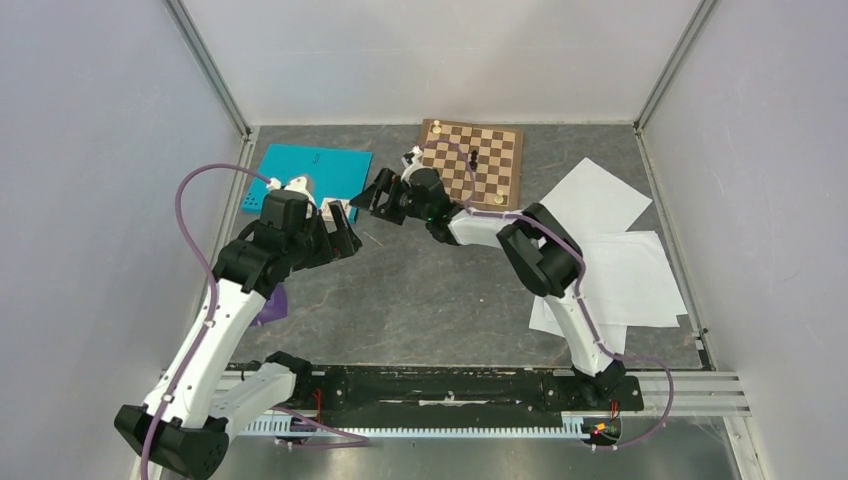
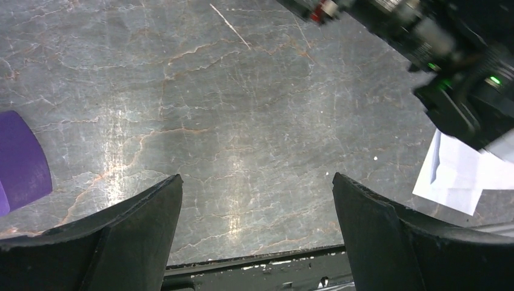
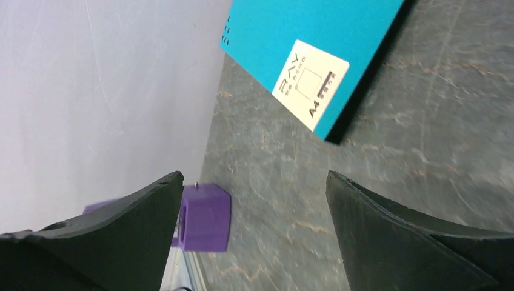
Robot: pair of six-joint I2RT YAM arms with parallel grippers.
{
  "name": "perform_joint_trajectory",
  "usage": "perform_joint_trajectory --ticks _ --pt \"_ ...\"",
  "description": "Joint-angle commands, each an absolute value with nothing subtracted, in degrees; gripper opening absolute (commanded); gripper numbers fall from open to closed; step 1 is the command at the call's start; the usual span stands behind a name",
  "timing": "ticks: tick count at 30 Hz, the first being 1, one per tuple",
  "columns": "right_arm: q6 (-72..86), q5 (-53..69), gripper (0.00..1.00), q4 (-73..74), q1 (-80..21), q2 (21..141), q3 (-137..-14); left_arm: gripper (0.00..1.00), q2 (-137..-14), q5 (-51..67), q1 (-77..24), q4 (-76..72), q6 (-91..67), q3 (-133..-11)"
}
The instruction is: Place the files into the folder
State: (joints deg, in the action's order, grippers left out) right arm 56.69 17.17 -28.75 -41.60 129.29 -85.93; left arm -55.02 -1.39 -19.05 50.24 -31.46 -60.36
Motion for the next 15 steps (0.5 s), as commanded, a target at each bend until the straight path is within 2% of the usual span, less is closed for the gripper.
perform_joint_trajectory --ticks 1,15 --pt "63.5 15.9 0.90 -32.3 -42.2 136.0 -96.6 0.99 -52.9 1.9 -19.4 51.4 -27.7 -62.1" --pt "72.8 10.5 0.90 -34.5 -43.0 146.5 -102.8 0.99 -50.4 4.4 -19.3 51.8 -28.0 -61.3"
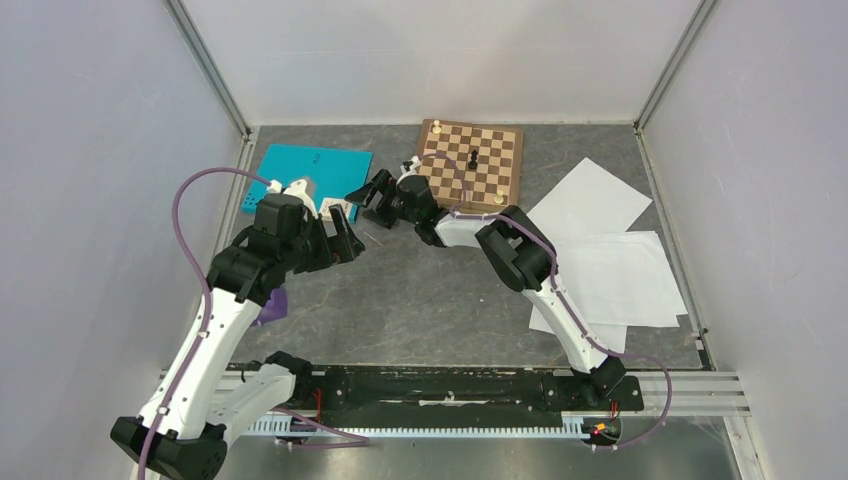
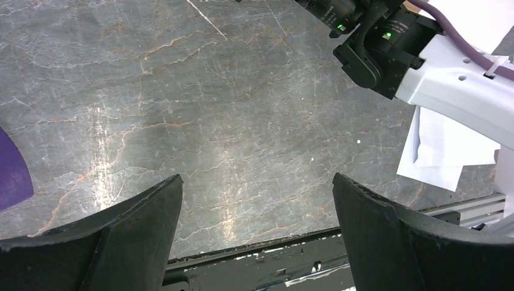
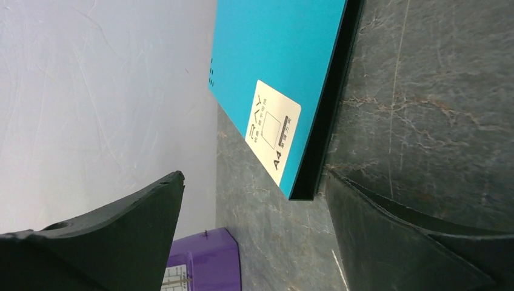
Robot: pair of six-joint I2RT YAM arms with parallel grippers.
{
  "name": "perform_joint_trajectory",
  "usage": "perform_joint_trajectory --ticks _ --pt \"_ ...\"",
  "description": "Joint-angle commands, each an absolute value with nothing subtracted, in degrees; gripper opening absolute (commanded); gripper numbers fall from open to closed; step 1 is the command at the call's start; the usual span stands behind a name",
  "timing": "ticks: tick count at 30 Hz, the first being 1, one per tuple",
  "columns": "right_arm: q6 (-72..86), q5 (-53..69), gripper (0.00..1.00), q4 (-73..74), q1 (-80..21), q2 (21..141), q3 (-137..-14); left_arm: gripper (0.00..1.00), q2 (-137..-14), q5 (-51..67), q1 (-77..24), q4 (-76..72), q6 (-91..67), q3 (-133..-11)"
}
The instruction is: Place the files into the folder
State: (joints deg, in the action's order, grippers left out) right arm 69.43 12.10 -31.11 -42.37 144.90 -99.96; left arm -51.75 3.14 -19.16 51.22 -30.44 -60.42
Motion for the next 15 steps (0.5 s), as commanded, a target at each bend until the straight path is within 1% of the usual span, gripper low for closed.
perform_joint_trajectory --ticks 1,15 --pt "73.1 10.6 0.89 -34.5 -43.0 147.0 -103.1 0.99 -50.3 4.4 -19.4 51.8 -28.0 -61.3" --pt "77.3 11.0 0.90 -37.2 -43.6 150.3 -104.6 0.99 -49.9 4.3 -19.4 51.7 -27.4 -60.8"
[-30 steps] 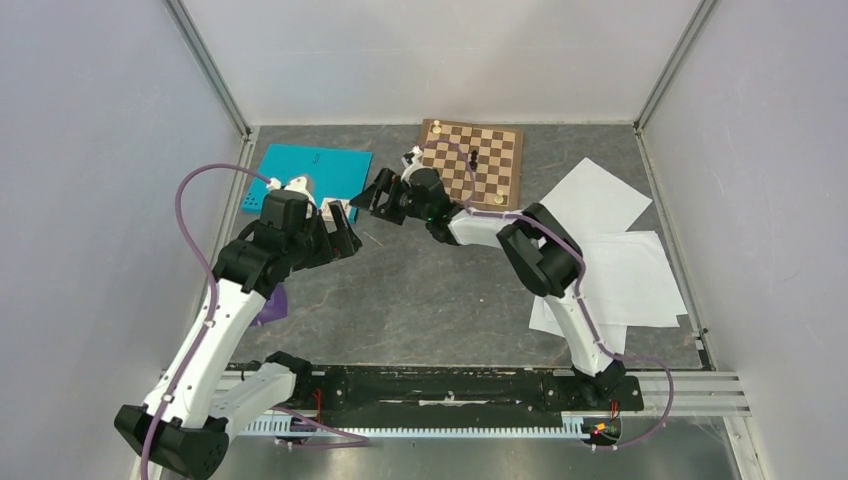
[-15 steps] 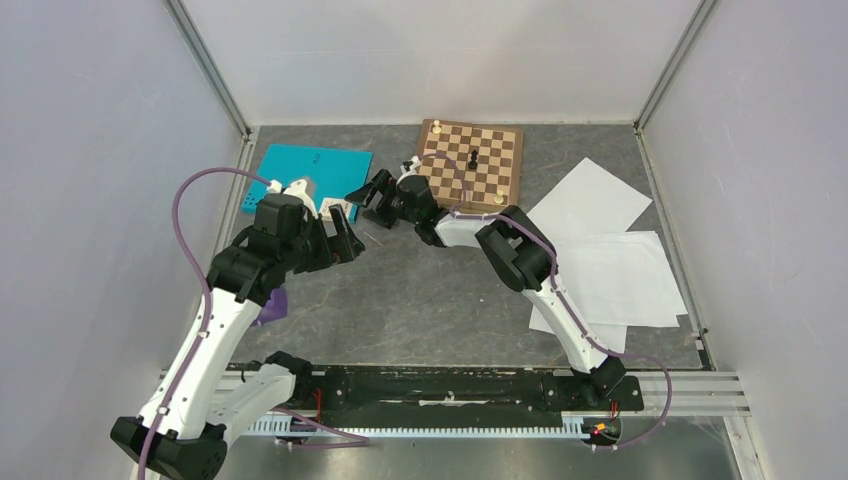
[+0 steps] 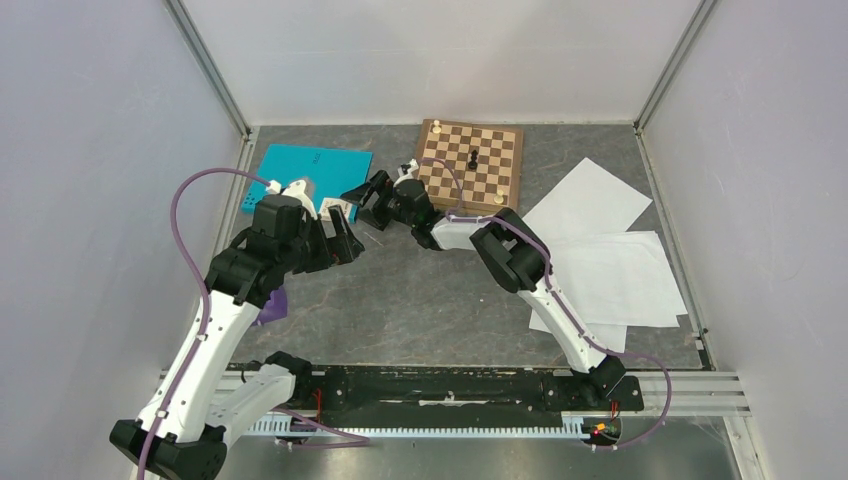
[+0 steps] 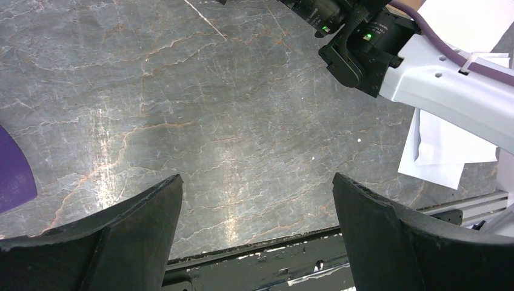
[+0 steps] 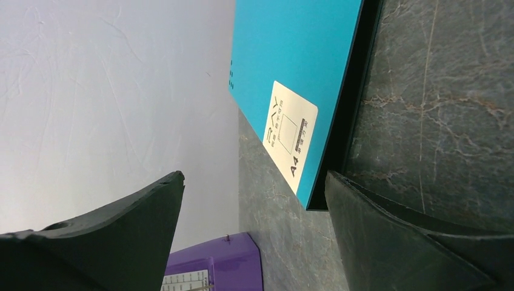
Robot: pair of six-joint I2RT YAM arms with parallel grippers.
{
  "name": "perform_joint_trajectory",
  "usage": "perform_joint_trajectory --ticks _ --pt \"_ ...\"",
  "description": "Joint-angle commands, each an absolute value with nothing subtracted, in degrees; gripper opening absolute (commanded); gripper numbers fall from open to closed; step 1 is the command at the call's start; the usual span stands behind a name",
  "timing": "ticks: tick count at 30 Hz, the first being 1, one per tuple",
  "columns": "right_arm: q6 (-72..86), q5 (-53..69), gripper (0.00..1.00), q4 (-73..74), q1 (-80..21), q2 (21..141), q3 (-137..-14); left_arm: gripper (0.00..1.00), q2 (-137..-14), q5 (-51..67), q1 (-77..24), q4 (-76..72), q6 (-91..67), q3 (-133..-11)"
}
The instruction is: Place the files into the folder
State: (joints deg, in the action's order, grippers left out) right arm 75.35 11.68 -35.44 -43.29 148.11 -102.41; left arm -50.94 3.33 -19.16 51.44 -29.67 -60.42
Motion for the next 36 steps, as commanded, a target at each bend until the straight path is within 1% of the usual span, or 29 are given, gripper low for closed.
perform_joint_trajectory --ticks 1,7,18,20,22,24,28,30,32,33,34,36 --pt "77.5 11.1 0.89 -37.3 -43.7 150.5 -104.9 0.99 -49.9 4.3 -19.4 51.7 -27.4 -60.7" --pt "77.7 10.5 0.87 -35.9 -43.9 151.6 -106.9 0.99 -49.9 4.1 -19.4 51.7 -27.3 -60.8" --pt "79.3 9.2 0.76 -35.3 -45.1 155.7 -110.1 0.99 -49.8 3.8 -19.4 51.7 -27.7 -60.8" --pt "79.4 9.0 0.72 -35.2 -45.4 156.8 -111.2 0.99 -49.7 3.4 -19.4 51.7 -28.0 -60.6" --pt "79.7 9.0 0.67 -35.2 -45.6 157.7 -112.0 0.99 -49.7 3.0 -19.4 51.7 -28.6 -60.6" --pt "79.6 9.1 0.58 -35.4 -45.7 158.2 -112.4 0.99 -49.3 2.2 -19.4 51.7 -29.5 -60.6" --pt "78.7 9.9 0.29 -35.8 -45.8 158.3 -113.3 0.99 -49.0 0.2 -19.4 51.8 -32.3 -61.9" --pt "77.3 10.5 0.19 -35.1 -45.8 157.5 -114.3 0.99 -48.9 -2.3 -19.4 51.9 -34.3 -63.1" --pt "74.2 10.7 0.10 -33.0 -45.8 155.9 -115.6 0.99 -48.9 -2.7 -19.3 51.4 -36.3 -64.1" --pt "72.8 10.7 0.03 -32.1 -45.6 155.0 -116.2 0.99 -48.8 -2.6 -19.3 50.9 -37.1 -64.5" --pt "71.3 10.8 0.00 -31.5 -45.5 153.8 -116.5 0.99 -48.8 -2.4 -19.3 50.6 -37.9 -64.9" --pt "68.3 11.5 0.00 -29.7 -45.1 151.7 -117.5 0.98 -48.9 -2.2 -19.4 50.1 -39.0 -65.9"
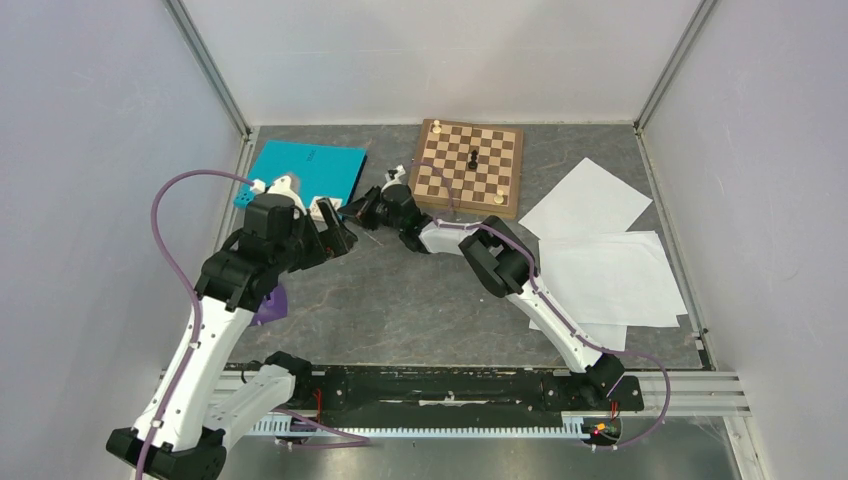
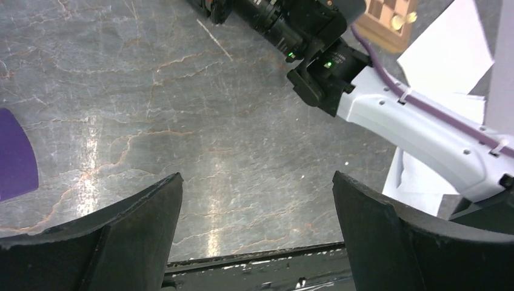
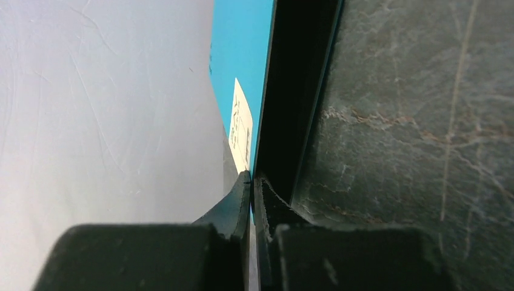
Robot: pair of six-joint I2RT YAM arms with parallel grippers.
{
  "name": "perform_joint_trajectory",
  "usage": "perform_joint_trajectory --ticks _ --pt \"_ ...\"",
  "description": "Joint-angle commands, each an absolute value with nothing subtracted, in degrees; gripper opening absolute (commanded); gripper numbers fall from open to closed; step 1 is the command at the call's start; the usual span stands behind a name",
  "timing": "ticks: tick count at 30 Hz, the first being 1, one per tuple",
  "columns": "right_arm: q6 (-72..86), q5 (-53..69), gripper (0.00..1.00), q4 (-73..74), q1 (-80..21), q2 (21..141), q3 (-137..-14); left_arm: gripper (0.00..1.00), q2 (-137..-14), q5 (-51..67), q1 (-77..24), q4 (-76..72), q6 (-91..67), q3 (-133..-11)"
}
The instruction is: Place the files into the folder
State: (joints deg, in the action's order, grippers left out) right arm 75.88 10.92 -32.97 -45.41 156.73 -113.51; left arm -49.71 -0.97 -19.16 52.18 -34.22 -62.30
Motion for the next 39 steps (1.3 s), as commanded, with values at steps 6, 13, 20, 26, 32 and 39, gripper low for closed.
perform_joint_trajectory --ticks 6,13,20,26,32,39 --pt "54.8 13.4 0.00 -22.1 -44.0 142.1 -118.3 0.99 -49.2 -2.7 -19.3 49.6 -39.9 -70.1" --pt "42.4 18.1 0.00 -14.6 -43.8 130.4 -114.2 0.99 -51.3 -5.7 -19.3 49.5 -40.4 -76.1" --pt "30.0 18.3 0.00 -4.2 -43.9 120.3 -112.9 0.98 -56.8 -9.1 -19.4 48.8 -41.7 -87.5" --pt "21.6 16.2 0.00 -0.1 -44.8 109.1 -102.5 0.98 -59.1 -11.7 -19.3 47.1 -43.9 -92.8" --pt "17.7 9.0 0.00 -2.6 -47.3 94.9 -82.8 0.98 -60.6 -12.0 -19.4 46.8 -46.2 -94.5" --pt "14.5 1.1 0.00 -3.2 -51.7 81.4 -68.0 0.96 -61.1 -12.7 -19.4 47.6 -50.5 -90.2"
